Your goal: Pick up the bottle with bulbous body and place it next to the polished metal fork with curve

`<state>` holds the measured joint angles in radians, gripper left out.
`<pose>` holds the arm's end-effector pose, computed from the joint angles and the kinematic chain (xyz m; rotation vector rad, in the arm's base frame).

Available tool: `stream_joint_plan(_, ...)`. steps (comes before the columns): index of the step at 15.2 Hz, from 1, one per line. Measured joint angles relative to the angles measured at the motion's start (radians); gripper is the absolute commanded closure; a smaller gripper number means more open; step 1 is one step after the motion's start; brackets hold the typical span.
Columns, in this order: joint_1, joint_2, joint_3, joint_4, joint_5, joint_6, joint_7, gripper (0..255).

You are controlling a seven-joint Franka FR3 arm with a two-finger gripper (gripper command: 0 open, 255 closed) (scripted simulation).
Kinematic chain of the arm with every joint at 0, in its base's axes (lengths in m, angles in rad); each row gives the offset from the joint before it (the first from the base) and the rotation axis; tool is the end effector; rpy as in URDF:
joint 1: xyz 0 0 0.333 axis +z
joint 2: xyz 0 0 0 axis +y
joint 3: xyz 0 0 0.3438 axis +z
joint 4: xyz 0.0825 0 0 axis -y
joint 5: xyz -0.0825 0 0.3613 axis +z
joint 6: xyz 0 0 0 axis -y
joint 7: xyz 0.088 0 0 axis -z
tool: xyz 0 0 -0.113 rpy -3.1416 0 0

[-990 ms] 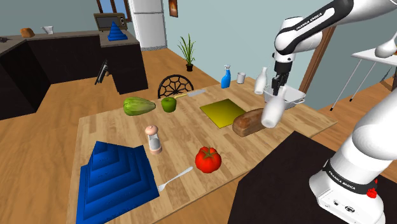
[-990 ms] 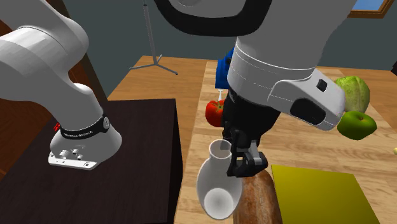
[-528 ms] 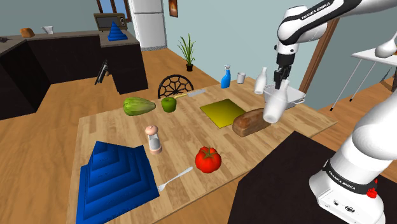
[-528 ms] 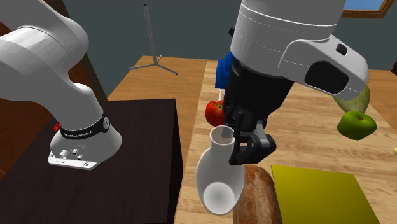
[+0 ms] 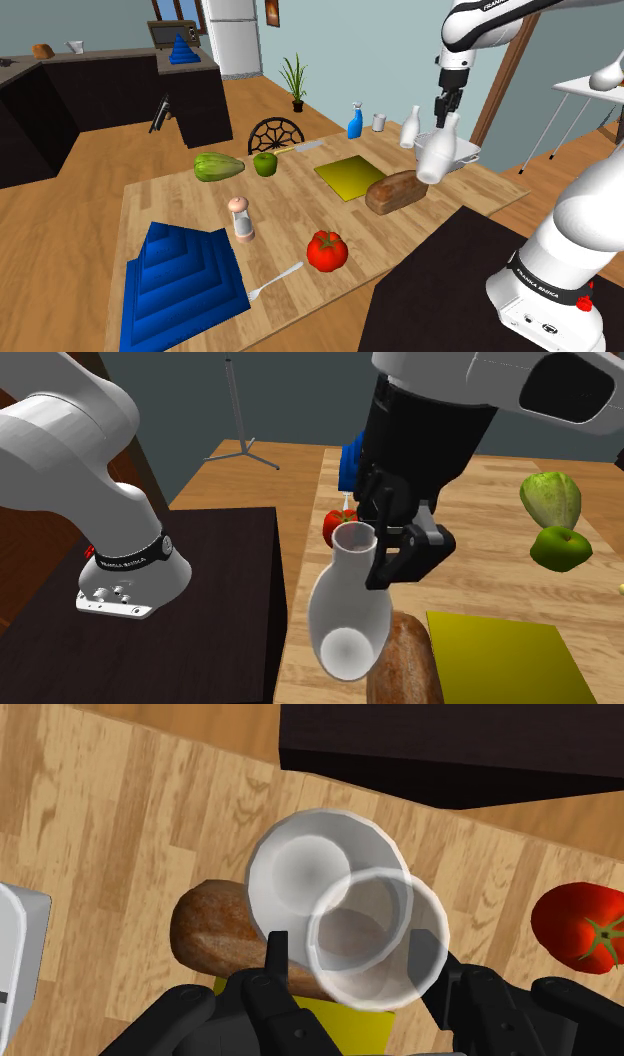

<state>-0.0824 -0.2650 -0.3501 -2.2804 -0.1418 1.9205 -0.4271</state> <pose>0.3834 -0.1978 0.4772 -3.1275 -0.1043 0.1795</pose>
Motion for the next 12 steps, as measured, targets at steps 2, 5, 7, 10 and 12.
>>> stream_joint_plan(2, 0.002, -0.007, 0.005, 0.020, 0.001, -0.027, 0.003, 255)
stream_joint_plan(5, 0.003, -0.018, 0.010, 0.051, 0.001, -0.069, 0.005, 255)
stream_joint_plan(7, 0.002, -0.021, 0.009, 0.075, 0.001, -0.096, 0.001, 255)
stream_joint_plan(10, 0.003, -0.032, 0.013, 0.109, 0.001, -0.140, 0.000, 255)
stream_joint_plan(12, 0.004, -0.032, 0.015, 0.136, 0.002, -0.167, -0.001, 255)
